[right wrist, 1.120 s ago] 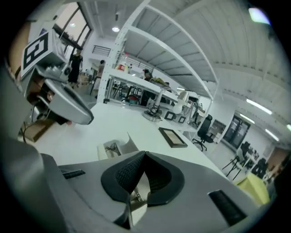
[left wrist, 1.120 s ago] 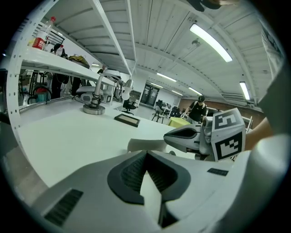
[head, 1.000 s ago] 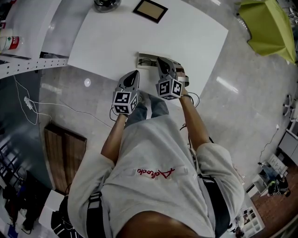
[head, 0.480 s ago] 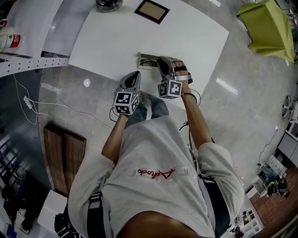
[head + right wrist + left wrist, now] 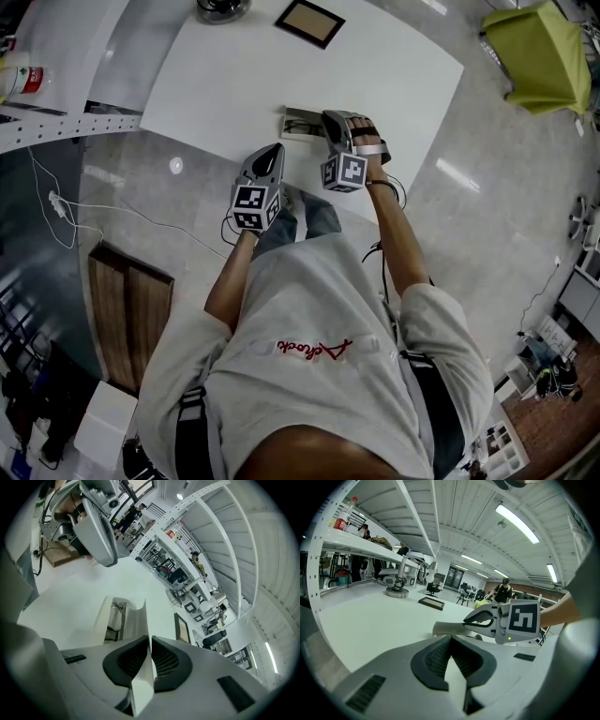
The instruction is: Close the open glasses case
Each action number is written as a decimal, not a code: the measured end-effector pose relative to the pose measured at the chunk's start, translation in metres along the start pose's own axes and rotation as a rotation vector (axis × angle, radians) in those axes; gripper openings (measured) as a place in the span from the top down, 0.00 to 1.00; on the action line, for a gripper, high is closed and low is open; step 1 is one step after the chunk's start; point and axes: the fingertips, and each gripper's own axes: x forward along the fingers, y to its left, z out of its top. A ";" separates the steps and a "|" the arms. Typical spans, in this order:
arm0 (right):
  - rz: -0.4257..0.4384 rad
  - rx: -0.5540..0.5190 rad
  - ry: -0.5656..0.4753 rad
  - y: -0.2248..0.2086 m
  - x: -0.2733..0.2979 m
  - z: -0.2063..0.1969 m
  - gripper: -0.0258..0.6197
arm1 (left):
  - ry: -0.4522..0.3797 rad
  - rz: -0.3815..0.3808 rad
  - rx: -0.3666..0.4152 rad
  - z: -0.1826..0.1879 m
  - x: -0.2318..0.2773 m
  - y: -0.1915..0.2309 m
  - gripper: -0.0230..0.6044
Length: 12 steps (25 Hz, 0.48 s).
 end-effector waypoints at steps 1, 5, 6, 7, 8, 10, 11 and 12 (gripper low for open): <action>0.000 -0.005 0.000 0.000 0.000 0.000 0.89 | 0.002 0.000 0.000 0.000 0.000 0.000 0.91; 0.010 -0.015 -0.004 0.003 -0.001 0.002 0.90 | 0.005 -0.001 -0.001 -0.001 0.002 0.000 0.91; 0.011 -0.014 -0.005 0.004 -0.002 0.002 0.90 | 0.005 -0.003 0.000 0.000 0.002 -0.001 0.91; 0.013 -0.012 -0.004 0.004 -0.002 0.001 0.90 | 0.003 -0.005 0.002 0.000 0.003 -0.002 0.91; 0.014 -0.008 -0.002 0.004 -0.003 0.001 0.90 | 0.002 -0.007 0.003 0.001 0.003 -0.003 0.91; 0.016 0.002 0.002 0.007 -0.004 0.002 0.90 | 0.000 -0.009 0.005 0.002 0.003 -0.003 0.91; 0.017 0.004 0.002 0.008 -0.005 0.002 0.91 | -0.001 -0.010 0.006 0.002 0.003 -0.004 0.91; 0.019 0.004 0.002 0.009 -0.007 0.003 0.91 | -0.002 -0.012 0.006 0.003 0.003 -0.005 0.91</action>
